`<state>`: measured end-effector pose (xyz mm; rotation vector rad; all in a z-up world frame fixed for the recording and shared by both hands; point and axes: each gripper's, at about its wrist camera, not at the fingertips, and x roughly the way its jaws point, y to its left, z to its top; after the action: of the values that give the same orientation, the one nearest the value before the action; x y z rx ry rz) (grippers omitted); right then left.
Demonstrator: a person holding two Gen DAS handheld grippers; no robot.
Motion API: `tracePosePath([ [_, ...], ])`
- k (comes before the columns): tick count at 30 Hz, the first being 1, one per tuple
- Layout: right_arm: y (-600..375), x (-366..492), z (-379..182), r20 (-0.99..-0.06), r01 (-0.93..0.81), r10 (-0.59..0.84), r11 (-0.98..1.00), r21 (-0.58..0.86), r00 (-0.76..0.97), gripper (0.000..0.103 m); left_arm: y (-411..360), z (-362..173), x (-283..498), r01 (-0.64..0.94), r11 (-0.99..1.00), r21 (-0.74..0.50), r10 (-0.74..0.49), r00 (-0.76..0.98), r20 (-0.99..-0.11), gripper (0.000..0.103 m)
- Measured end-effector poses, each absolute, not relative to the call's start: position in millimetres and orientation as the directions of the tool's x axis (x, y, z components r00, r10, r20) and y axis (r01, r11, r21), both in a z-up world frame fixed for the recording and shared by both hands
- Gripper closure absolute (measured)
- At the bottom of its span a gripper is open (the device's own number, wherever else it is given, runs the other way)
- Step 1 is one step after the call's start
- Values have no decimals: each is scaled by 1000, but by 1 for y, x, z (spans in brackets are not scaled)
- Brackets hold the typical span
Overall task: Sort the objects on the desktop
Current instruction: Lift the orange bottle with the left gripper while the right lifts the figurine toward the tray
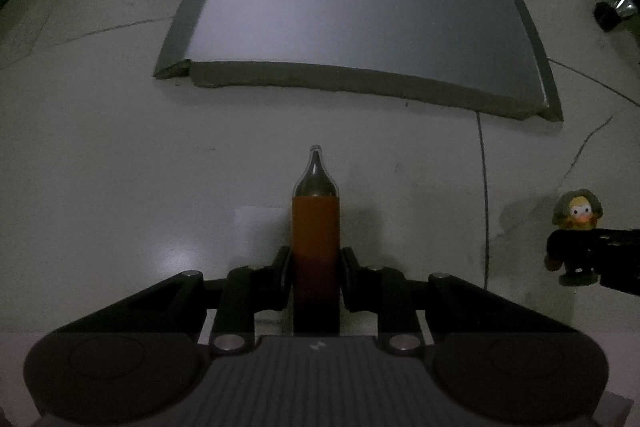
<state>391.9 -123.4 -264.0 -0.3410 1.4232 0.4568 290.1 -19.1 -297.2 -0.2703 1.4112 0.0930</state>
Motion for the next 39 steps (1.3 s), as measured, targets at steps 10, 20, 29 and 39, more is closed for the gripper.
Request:
tracePosePath([
  [10, -112, 362, -225, -989, -507, 118, 860, 55, 92, 73, -5, -259, 270, -232, 966, -111, -70, 177, -982, 83],
  [20, -116, 318, -182, -987, -525, 129, 849, 62, 93, 73, -5, -214, 227, -229, 967, -109, -67, 186, -980, 83],
  [29, -135, 265, -142, -984, -498, 153, 863, 89, 90, 73, -8, -166, 182, -236, 965, -114, -66, 204, -977, 83],
  [39, -154, 213, -119, -984, -493, 158, 865, 98, 81, 73, -16, -148, 129, -257, 961, -103, -51, 203, -978, 83],
])
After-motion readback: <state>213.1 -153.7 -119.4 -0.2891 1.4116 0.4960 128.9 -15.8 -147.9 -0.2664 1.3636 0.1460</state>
